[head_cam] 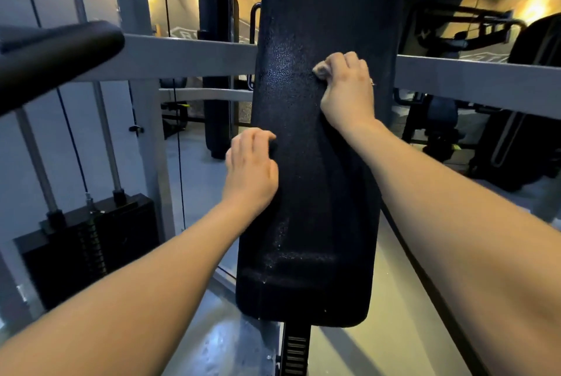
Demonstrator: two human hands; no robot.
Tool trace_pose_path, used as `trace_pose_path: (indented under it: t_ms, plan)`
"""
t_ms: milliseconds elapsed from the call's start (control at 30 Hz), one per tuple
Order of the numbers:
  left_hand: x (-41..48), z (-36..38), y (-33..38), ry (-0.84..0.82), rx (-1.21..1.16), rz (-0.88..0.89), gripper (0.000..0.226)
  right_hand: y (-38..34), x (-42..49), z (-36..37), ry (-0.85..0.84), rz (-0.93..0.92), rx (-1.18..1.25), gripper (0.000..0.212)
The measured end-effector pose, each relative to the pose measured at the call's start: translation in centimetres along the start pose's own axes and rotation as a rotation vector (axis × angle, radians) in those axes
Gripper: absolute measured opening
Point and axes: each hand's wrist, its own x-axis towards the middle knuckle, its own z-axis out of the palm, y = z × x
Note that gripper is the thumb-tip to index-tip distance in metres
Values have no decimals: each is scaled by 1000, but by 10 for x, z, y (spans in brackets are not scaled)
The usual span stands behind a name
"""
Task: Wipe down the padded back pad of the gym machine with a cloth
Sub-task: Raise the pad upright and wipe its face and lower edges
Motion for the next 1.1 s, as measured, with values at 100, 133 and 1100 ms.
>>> trace_pose_path:
  t_ms: [100, 133, 1100]
  plan:
    - [2, 30, 6, 20, -4, 66, 40, 8, -48, 0, -135, -227, 44, 28]
    - [-2, 40, 3, 55, 11, 69, 40, 12, -67, -2, -195, -301, 64, 28]
    - [-11, 62, -14, 176, 88, 228, 21, 64, -93, -41, -160, -178, 64, 21]
